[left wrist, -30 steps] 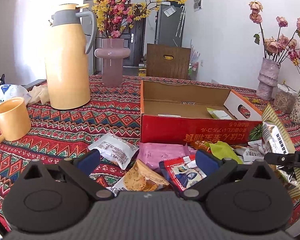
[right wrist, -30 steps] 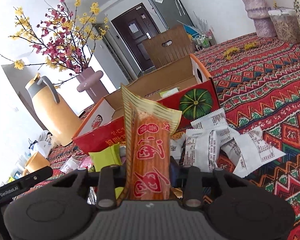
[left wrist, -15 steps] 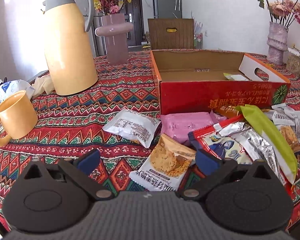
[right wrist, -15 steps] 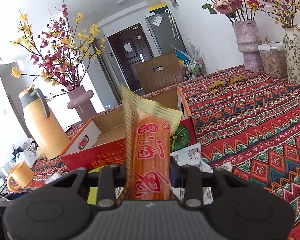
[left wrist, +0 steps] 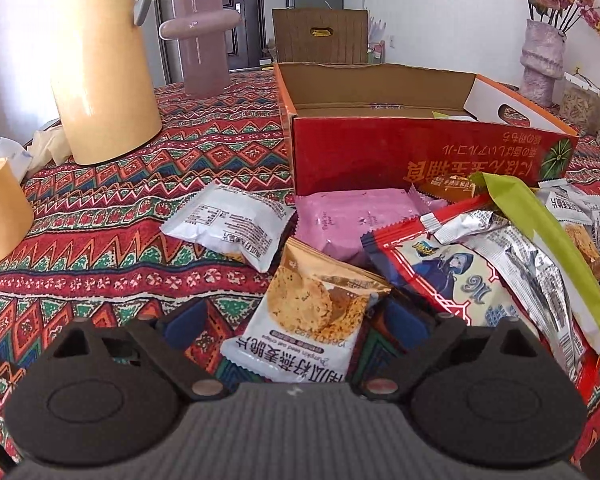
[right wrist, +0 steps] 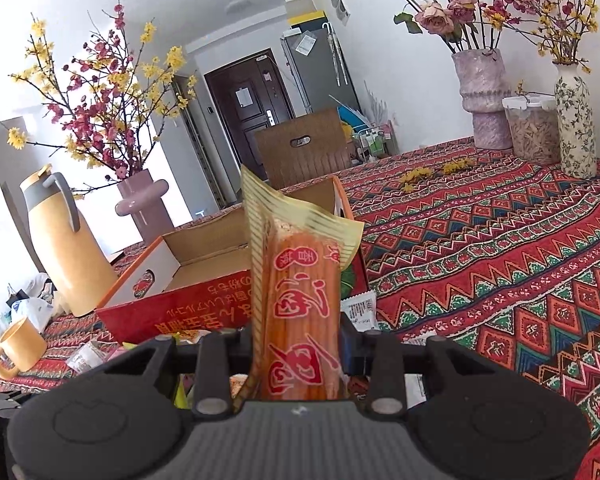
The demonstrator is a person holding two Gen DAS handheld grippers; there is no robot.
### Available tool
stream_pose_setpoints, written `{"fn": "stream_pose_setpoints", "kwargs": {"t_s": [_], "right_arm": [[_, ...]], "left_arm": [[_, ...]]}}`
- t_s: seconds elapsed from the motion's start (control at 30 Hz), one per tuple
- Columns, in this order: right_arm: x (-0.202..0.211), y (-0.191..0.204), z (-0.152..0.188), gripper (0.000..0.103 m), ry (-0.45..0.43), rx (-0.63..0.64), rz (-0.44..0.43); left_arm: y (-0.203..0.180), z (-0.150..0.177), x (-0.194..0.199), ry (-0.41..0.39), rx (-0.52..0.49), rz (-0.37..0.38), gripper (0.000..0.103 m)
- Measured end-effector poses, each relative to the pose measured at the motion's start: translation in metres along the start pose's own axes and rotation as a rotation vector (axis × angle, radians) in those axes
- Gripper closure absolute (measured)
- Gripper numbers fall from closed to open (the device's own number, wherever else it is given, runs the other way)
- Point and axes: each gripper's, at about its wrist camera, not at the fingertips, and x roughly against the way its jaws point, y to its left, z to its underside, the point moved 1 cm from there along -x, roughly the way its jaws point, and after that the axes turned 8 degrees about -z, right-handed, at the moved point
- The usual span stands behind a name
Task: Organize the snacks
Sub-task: 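Grasp the cookie packet with the left tool while the right tool holds the orange bag, then carry both snacks over the box and open both tools to release them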
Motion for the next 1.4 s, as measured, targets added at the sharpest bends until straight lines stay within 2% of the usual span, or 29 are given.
{"fn": "stream_pose_setpoints", "kwargs": {"t_s": [0.1, 0.13, 0.17, 0.23, 0.53, 0.83, 1.1, 1.4], "right_arm": [[-0.002, -0.001, 0.001, 0.069, 0.005, 0.0, 0.0], [-0.002, 0.0, 0.001, 0.069, 0.007, -0.001, -0.001], [-0.002, 0.0, 0.002, 0.069, 0.009, -0.001, -0.001], [-0.003, -0.001, 0.002, 0.068, 0.011, -0.002, -0.002], [-0.002, 0.0, 0.003, 0.068, 0.011, -0.001, -0.003], [-0.001, 0.0, 0.002, 0.068, 0.005, 0.011, 0.003], [-0.006, 0.002, -0.005, 0.068, -0.006, 0.031, 0.001], [-0.019, 0.008, -0.024, 0.068, -0.038, 0.065, -0.011]], "left_arm": [[0.001, 0.0, 0.004, -0.007, 0.009, 0.028, 0.03], [0.001, 0.0, 0.005, -0.01, 0.009, 0.033, 0.039], [0.001, 0.0, 0.007, -0.011, 0.01, 0.036, 0.043], [0.0, 0.0, 0.009, -0.01, 0.011, 0.037, 0.057], [0.0, 0.001, 0.023, -0.039, 0.025, 0.038, 0.06], [0.007, -0.007, 0.035, -0.086, 0.048, 0.007, 0.061], [0.008, -0.023, 0.048, -0.146, 0.069, 0.008, 0.061], [-0.004, -0.047, 0.057, -0.211, 0.09, 0.043, 0.061]]}}
